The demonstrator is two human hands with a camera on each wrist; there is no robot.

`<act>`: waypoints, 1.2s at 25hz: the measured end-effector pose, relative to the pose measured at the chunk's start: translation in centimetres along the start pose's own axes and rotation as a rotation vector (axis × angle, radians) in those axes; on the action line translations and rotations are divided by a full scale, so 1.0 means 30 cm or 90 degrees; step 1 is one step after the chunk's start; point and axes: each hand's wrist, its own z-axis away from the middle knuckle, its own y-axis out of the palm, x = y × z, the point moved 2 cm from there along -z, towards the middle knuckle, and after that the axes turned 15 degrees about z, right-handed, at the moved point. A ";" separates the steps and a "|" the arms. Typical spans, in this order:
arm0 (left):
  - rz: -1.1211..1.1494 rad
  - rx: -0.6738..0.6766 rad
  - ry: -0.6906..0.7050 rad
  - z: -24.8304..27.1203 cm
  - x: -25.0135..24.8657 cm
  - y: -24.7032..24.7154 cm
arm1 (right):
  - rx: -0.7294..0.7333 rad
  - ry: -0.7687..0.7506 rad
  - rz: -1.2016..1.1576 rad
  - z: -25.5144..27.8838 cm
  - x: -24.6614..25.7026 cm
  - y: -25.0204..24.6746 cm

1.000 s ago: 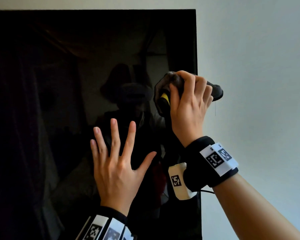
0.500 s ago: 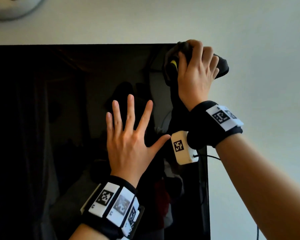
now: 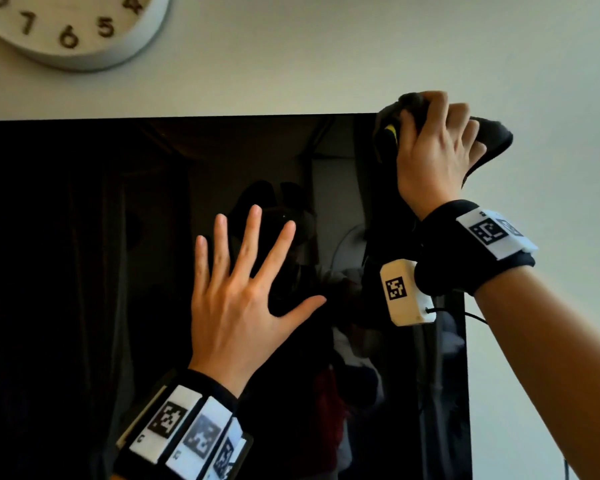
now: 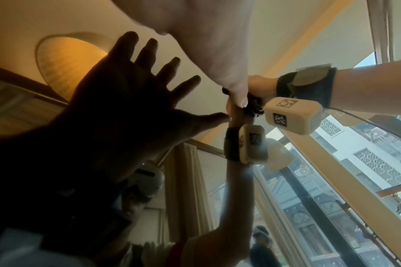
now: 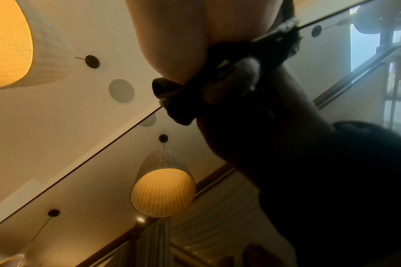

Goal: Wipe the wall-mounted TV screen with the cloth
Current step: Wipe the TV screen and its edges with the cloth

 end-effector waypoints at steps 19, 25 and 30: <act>-0.040 0.093 -0.048 0.131 0.287 -0.175 | 0.049 -0.220 0.088 0.171 0.555 0.001; -0.042 0.105 -0.057 0.196 0.463 -0.256 | 0.075 -0.266 0.100 0.225 0.736 0.009; -0.049 0.114 -0.015 0.244 0.671 -0.351 | 0.102 -0.305 0.127 0.253 0.863 0.025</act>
